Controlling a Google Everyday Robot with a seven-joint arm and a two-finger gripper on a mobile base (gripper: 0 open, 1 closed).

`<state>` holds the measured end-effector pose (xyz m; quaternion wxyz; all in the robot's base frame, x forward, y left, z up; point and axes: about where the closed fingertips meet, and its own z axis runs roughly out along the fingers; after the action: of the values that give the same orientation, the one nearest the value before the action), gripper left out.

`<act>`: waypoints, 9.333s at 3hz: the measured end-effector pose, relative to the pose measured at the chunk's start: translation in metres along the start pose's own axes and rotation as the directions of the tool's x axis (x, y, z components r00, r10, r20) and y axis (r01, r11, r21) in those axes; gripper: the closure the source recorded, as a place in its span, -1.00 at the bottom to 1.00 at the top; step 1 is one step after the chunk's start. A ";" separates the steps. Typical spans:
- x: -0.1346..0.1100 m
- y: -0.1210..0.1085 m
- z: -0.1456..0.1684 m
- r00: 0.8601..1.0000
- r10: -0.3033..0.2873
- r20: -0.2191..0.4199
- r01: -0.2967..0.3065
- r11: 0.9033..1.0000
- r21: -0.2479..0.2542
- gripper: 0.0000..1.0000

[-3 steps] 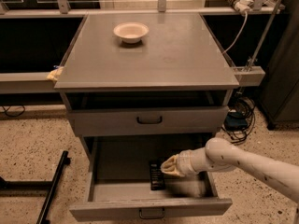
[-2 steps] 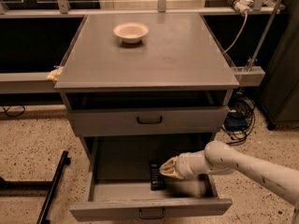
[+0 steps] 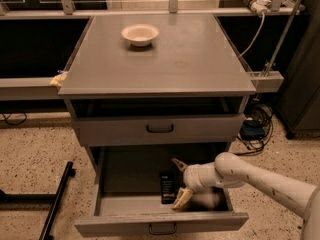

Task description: Pick rxbar chocolate from middle drawer and place on counter

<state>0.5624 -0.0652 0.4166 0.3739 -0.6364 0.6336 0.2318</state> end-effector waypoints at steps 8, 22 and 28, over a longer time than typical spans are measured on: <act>0.063 -0.003 0.067 0.991 0.059 -0.120 -0.071 0.993 -0.099 -1.00; -0.154 -0.040 -0.206 0.948 0.011 -0.318 0.015 0.997 0.077 1.00; -0.347 -0.105 -0.324 0.927 -0.095 -0.362 0.152 0.979 0.134 1.00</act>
Offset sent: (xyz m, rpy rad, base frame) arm 0.0213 0.0026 -0.0320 -0.0444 0.0017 0.0079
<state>0.5761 -0.1037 0.9011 0.3174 -0.6743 0.6656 0.0379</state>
